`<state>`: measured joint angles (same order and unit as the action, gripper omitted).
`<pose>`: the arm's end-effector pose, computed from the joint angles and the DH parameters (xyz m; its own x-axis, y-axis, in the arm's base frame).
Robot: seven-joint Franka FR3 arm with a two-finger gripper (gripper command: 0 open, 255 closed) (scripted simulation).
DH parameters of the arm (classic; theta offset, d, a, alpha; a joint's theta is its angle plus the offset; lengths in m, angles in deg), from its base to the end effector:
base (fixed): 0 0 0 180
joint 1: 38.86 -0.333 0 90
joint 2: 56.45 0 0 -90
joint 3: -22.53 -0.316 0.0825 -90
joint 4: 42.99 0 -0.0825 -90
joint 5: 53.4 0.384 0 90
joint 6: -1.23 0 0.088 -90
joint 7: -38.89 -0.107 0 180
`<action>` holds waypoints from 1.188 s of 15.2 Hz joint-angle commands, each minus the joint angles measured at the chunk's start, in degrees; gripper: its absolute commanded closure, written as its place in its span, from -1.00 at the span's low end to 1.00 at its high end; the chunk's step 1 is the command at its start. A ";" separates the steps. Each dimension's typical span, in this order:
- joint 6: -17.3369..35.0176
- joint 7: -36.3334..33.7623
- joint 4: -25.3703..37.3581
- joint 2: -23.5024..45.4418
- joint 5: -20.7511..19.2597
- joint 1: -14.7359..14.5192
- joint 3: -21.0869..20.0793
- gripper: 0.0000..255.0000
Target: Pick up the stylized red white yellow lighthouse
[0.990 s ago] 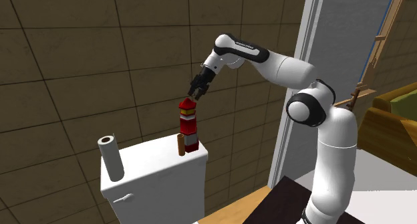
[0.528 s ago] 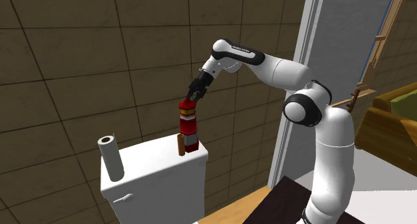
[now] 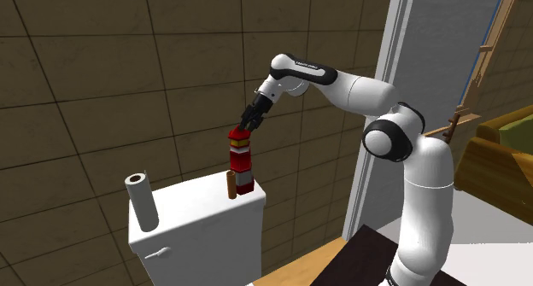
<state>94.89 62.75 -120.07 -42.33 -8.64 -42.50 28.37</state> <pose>0.6379 0.0559 0.6189 0.9273 0.2211 0.3020 0.3669 -0.6965 -0.6167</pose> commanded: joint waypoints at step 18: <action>-9.09 -7.14 16.09 4.73 0.62 1.56 -0.04 1.00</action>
<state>86.69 56.19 -105.50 -37.96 -8.19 -41.19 28.32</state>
